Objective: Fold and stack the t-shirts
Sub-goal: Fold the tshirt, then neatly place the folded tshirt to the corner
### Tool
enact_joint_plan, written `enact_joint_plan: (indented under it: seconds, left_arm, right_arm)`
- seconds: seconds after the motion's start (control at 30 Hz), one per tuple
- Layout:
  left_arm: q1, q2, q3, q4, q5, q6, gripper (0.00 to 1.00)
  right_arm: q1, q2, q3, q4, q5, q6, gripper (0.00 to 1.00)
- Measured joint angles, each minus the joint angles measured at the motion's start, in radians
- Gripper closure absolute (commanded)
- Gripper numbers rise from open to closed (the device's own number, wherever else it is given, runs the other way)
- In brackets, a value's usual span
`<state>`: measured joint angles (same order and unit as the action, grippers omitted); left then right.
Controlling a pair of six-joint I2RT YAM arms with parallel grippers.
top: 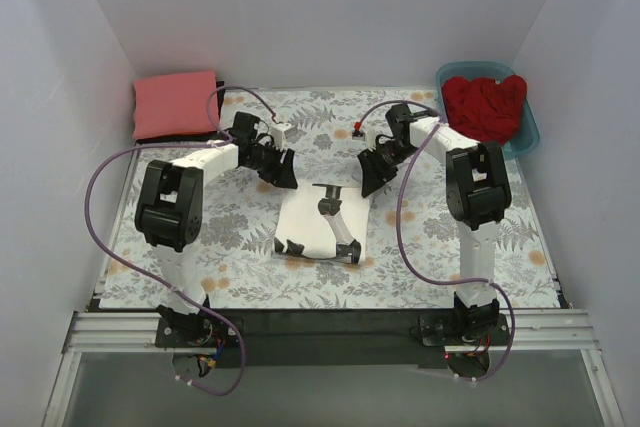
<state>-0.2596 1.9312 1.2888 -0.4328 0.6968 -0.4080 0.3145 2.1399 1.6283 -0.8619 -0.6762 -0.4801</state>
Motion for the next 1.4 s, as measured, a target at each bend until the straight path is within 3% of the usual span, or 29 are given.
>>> enact_joint_plan:
  seconds: [0.07, 0.13, 0.2, 0.23, 0.4, 0.67, 0.7, 0.73, 0.8, 0.83, 0.87, 0.93, 1.07, 1.17, 1.3, 1.4]
  left_arm:
    - [0.002, 0.007, 0.000, -0.006, -0.003, -0.003, 0.58]
    - [0.005, 0.011, 0.000, -0.012, -0.007, -0.011, 0.79]
    - [0.009, 0.011, 0.000, -0.009, -0.008, -0.016, 0.98]
    - [0.011, 0.011, 0.000, -0.003, -0.009, -0.023, 1.00]
    - [0.026, 0.011, 0.001, 0.040, -0.020, -0.047, 1.00]
    - [0.052, 0.119, 0.120, 0.124, -0.066, -0.081, 1.00]
    - [0.055, 0.148, 0.138, 0.133, -0.069, -0.088, 1.00]
    - [0.058, 0.177, 0.154, 0.145, -0.071, -0.096, 0.99]
    - [0.064, 0.224, 0.175, 0.158, -0.064, -0.116, 0.83]
    - [0.070, 0.237, 0.195, 0.156, -0.058, -0.130, 0.77]
    - [0.076, 0.241, 0.208, 0.157, -0.059, -0.146, 0.71]
    - [0.093, 0.241, 0.224, 0.157, -0.048, -0.194, 0.57]
    - [0.175, 0.188, 0.200, 0.170, 0.035, -0.311, 0.55]
    - [0.250, 0.067, 0.081, 0.215, 0.118, -0.394, 0.55]
    - [0.333, -0.149, -0.122, 0.301, 0.270, -0.530, 0.59]
    - [0.309, -0.280, -0.294, 0.445, 0.388, -0.681, 0.65]
  right_arm:
    - [0.000, 0.002, -0.008, -0.002, 0.005, -0.003, 0.60]
    - [0.000, 0.002, -0.009, -0.002, 0.011, -0.008, 0.67]
    - [0.000, 0.002, -0.009, -0.001, 0.016, -0.018, 0.86]
    - [0.000, 0.002, -0.009, -0.001, 0.020, -0.021, 0.98]
    - [0.000, 0.014, 0.030, -0.006, 0.056, -0.022, 0.99]
    - [-0.009, 0.164, 0.302, 0.035, 0.163, -0.026, 0.99]
    - [-0.011, 0.183, 0.325, 0.045, 0.174, -0.026, 0.94]
    - [-0.011, 0.208, 0.348, 0.053, 0.187, -0.024, 0.78]
    - [-0.012, 0.231, 0.371, 0.057, 0.198, -0.021, 0.61]
    - [-0.012, 0.240, 0.385, 0.055, 0.198, -0.016, 0.44]
    - [-0.012, 0.241, 0.394, 0.055, 0.206, -0.010, 0.34]
    - [-0.012, 0.239, 0.415, 0.061, 0.218, -0.016, 0.28]
    - [-0.022, 0.191, 0.416, 0.074, 0.220, -0.012, 0.27]
    - [-0.027, 0.076, 0.344, 0.100, 0.162, 0.030, 0.28]
    - [-0.021, -0.150, 0.158, 0.198, -0.026, 0.148, 0.35]
    - [0.014, -0.288, -0.051, 0.310, -0.192, 0.268, 0.46]
